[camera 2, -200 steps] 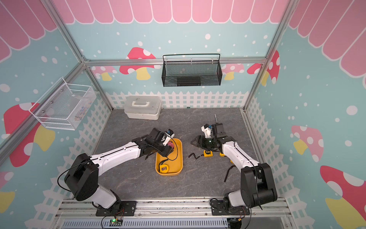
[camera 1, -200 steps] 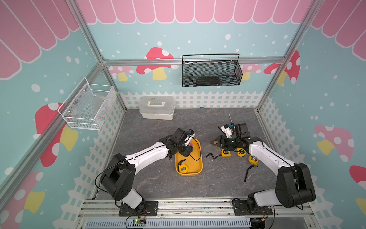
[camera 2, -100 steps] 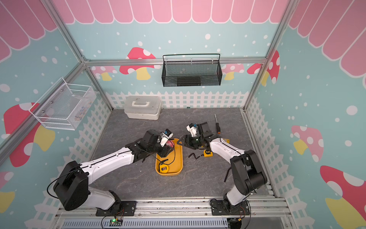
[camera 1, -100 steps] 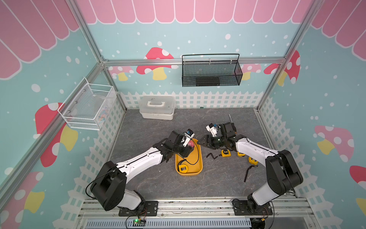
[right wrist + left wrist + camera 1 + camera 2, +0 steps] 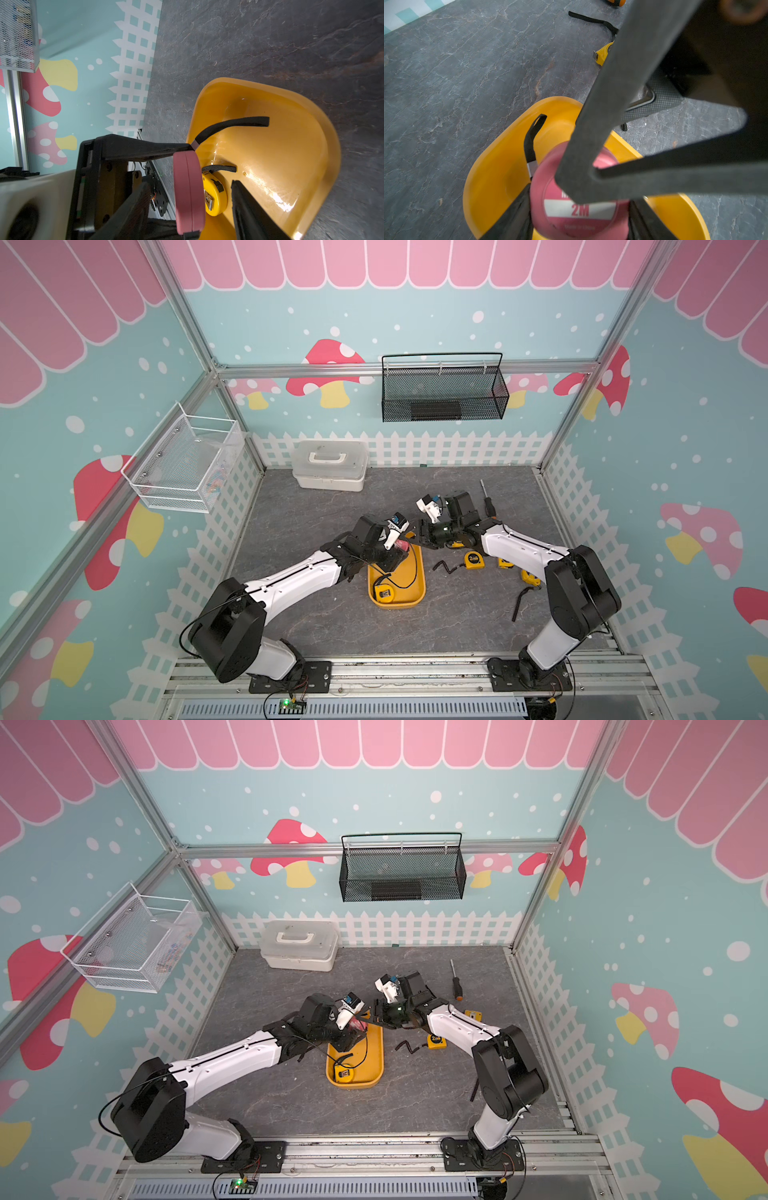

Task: Take the tape measure out of the storage box
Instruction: Place the tape measure at the center of the board.

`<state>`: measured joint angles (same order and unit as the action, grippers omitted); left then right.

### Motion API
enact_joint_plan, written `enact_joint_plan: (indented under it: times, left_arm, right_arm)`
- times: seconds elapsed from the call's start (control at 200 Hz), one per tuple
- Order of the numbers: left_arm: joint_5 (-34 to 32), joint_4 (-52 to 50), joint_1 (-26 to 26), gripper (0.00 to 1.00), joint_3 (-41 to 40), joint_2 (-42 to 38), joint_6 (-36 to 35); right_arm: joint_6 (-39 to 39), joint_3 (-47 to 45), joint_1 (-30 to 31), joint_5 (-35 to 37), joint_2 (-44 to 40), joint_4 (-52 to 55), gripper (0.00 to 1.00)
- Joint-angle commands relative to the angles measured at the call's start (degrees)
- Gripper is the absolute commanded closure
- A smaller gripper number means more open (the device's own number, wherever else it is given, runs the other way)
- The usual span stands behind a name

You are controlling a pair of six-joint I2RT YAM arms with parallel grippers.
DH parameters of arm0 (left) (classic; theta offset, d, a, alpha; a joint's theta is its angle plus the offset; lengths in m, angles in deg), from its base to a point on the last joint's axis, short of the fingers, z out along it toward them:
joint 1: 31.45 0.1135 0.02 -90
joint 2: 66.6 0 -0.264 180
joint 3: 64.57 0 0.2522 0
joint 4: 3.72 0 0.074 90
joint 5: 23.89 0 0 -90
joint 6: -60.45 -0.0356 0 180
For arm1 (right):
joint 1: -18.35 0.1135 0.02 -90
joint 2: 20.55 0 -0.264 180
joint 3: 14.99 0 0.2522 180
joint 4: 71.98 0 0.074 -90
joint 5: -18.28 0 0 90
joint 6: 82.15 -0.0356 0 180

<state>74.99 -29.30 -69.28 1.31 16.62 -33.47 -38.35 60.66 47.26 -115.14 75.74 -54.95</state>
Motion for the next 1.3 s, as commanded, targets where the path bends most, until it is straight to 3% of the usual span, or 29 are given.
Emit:
enact_joint_plan:
  times: [0.0, 0.42, 0.921, 1.291]
  left_arm:
    - [1.3, 1.9, 0.5, 0.4, 0.3, -0.7, -1.2]
    - [1.6, 2.2, 0.5, 0.4, 1.4, 0.9, -1.2]
    - [1.6, 2.2, 0.4, 0.4, 2.0, 1.5, -0.8]
    - [1.8, 2.0, 0.6, 0.39, 2.4, 1.8, -0.9]
  right_arm:
    - [-0.3, 1.7, 0.9, -0.9, 1.5, -0.5, 0.37]
    - [0.4, 2.3, 2.0, -1.6, 2.9, 0.4, 0.44]
    - [1.2, 2.3, 2.1, -2.2, 3.2, 1.0, 0.65]
    - [1.5, 2.3, 2.1, -2.1, 3.0, 1.5, 0.73]
